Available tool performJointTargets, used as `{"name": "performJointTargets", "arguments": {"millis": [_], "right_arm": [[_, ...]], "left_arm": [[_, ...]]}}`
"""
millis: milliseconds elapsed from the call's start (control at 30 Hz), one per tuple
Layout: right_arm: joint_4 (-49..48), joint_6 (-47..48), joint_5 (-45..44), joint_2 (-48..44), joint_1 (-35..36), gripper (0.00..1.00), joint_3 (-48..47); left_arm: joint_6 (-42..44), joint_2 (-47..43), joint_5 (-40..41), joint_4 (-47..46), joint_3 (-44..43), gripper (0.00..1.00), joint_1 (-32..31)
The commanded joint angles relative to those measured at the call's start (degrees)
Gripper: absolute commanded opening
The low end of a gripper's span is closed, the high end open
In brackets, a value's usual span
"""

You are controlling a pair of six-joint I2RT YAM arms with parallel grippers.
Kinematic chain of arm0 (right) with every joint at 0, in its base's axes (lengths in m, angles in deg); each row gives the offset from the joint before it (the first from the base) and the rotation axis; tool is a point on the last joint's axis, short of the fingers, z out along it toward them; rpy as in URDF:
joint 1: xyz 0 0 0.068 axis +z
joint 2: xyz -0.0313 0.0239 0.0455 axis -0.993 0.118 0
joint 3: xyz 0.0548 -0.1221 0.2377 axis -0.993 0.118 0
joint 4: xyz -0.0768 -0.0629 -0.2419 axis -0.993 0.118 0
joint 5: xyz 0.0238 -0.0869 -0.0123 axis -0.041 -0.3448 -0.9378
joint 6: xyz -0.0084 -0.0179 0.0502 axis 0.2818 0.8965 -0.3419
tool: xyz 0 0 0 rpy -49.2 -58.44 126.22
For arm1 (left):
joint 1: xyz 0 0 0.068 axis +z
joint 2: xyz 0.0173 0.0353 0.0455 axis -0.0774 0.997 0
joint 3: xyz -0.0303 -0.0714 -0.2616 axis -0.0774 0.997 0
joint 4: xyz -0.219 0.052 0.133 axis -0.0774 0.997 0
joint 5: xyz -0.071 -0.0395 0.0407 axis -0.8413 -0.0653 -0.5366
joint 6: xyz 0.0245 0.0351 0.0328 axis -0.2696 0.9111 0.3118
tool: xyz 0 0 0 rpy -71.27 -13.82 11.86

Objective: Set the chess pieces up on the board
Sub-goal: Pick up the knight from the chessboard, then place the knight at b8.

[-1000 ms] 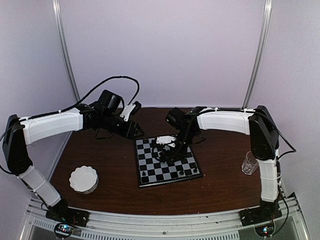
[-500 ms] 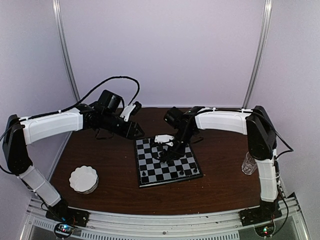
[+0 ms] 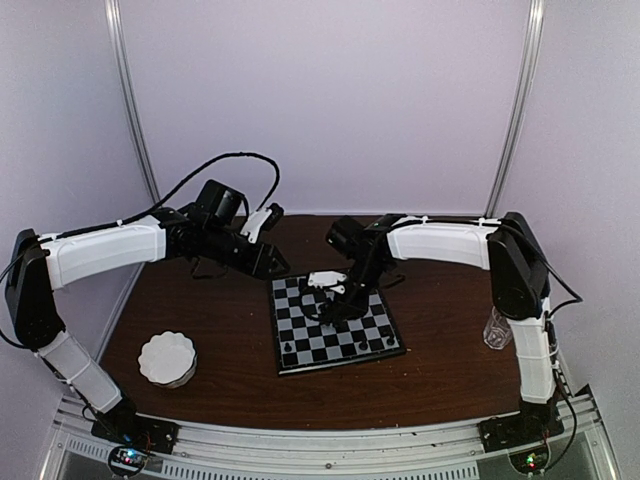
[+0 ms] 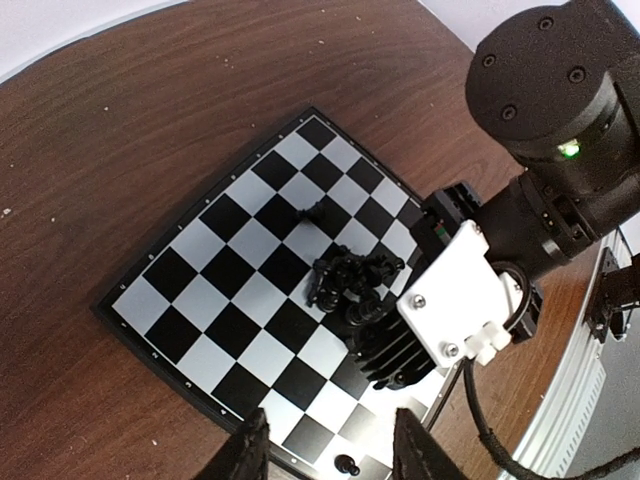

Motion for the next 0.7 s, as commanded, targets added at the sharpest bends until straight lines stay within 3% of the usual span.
{"name": "performJointTargets", "arguments": {"millis": [0,400,667], "right_arm": [[2.1,0.2,0.6,-5.3,0.4,0.00,-0.1],[-0.5,1.4,-2.8,-24.9,-0.2,0.00,21.2],[-4.3,1.9,-2.9,-28.7,-0.4,0.00,29.3]], "left_arm": [[-0.4,0.1,-1.0,-1.2,-1.1,0.43,0.4],[-0.3,0.2,-0.9,-1.1,-1.2,0.43,0.9],[0.0,0.3,-0.9,-1.0,-1.3,0.43,0.9]]}}
